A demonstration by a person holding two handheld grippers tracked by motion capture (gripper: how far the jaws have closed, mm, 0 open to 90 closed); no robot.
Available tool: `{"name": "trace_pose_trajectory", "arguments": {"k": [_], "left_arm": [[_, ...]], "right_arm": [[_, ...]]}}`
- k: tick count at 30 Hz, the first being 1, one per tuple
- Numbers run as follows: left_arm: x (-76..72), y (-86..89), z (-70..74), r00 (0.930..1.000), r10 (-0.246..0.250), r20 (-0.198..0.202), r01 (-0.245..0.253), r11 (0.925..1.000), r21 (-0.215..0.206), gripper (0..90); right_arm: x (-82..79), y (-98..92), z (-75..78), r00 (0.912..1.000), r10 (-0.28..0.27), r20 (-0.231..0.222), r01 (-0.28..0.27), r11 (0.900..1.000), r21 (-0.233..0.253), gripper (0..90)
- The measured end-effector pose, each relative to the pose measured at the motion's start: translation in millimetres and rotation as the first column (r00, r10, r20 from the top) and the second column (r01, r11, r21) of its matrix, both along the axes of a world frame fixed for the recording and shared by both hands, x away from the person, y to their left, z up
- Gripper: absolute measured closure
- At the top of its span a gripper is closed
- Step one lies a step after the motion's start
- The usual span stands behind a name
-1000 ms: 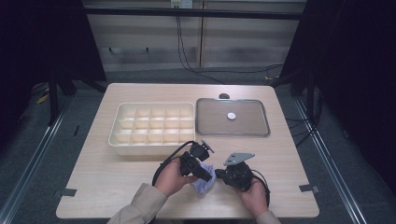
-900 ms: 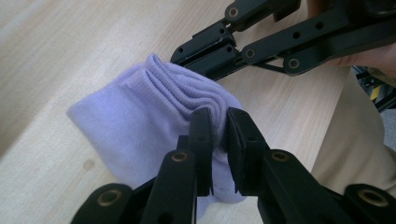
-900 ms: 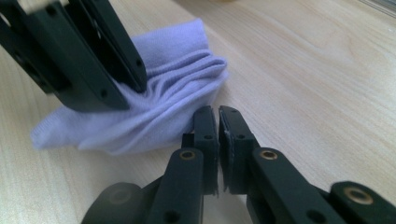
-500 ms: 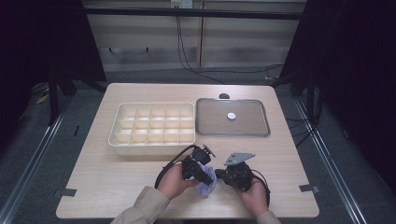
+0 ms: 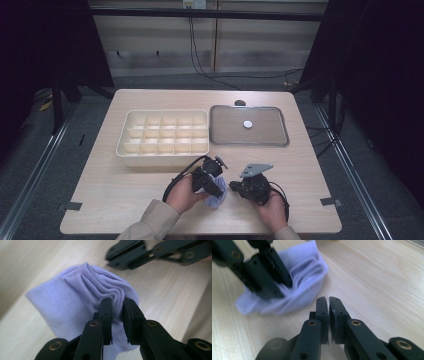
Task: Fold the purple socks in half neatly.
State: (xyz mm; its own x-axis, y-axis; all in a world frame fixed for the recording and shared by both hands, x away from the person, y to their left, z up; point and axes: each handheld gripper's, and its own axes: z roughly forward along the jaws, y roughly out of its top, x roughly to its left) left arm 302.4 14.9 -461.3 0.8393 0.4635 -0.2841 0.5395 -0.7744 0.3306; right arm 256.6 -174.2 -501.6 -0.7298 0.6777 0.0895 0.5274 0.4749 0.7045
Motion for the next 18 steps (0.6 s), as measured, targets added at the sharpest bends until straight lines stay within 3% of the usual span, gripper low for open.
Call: {"name": "trace_pose_trajectory", "arguments": {"k": [5,18], "left_arm": [[2.0,9.4,3.2,0.9999,0.015,-0.007,-0.015,0.9999,-0.002,78.0],[3.2,9.5,12.1,0.9997,0.024,-0.007,-0.024,0.9992,-0.031,71.3]], "right_arm": [[0.2,-0.1,0.0,1.0000,0.000,0.000,0.000,1.000,0.000,85.9],[0.2,0.0,-0.1,1.0000,-0.001,-0.001,0.001,1.000,0.002,85.8]]}}
